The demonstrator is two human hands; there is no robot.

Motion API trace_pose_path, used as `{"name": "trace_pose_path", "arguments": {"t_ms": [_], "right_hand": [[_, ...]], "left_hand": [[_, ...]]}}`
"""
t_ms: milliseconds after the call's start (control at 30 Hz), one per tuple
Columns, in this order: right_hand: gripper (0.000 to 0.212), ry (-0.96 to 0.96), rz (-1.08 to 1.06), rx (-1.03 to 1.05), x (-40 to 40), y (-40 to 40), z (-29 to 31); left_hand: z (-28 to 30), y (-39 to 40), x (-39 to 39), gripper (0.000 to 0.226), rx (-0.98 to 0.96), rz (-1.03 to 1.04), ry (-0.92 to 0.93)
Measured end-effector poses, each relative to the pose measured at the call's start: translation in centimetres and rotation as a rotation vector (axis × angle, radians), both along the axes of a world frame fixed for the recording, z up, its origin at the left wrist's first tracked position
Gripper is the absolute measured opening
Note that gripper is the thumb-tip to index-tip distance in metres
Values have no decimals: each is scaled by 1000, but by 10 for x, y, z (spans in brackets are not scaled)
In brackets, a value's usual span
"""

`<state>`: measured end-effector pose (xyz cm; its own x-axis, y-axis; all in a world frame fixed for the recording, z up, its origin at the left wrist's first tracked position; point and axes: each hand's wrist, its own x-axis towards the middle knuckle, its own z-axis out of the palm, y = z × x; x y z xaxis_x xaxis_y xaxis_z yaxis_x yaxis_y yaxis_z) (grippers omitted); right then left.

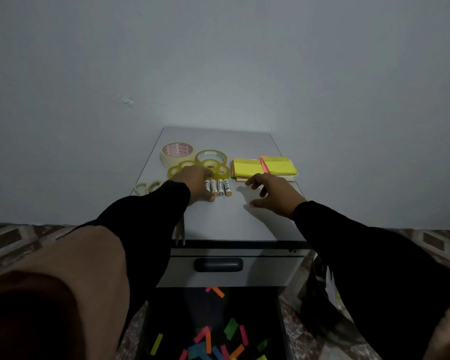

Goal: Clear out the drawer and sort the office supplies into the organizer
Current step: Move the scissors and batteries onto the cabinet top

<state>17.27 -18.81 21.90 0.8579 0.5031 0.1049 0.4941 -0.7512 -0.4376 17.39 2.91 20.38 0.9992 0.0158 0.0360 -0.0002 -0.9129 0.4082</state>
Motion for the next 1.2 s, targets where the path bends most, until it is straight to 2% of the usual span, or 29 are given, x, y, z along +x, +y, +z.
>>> {"name": "trace_pose_path", "arguments": {"t_ms": [133,333,467,767,867,1033,1200], "right_hand": [[45,-16,1,6,-21,0,6],[41,-35,49,49,-82,-6,3],[42,24,125,14,-131,-15,-14],[46,232,157,-165,-204,-40,-112],[45,298,141,-195,-214,-46,-145],[45,373,110,-220,-220,-47,-193],[48,431,80,-236,-209,-42,-232]], "left_hand": [[7,-1,-35,72,-16,-7,-114],[-2,-13,-139,57,-338,-91,-378],[-30,-17,-203,54,-408,-156,-452],[-151,-14,-285,77,-286,-95,-40],[-178,-14,-292,71,-212,-93,75],[-215,-4,-292,63,-121,-76,132],[-245,6,-284,69,-44,-54,165]]}}
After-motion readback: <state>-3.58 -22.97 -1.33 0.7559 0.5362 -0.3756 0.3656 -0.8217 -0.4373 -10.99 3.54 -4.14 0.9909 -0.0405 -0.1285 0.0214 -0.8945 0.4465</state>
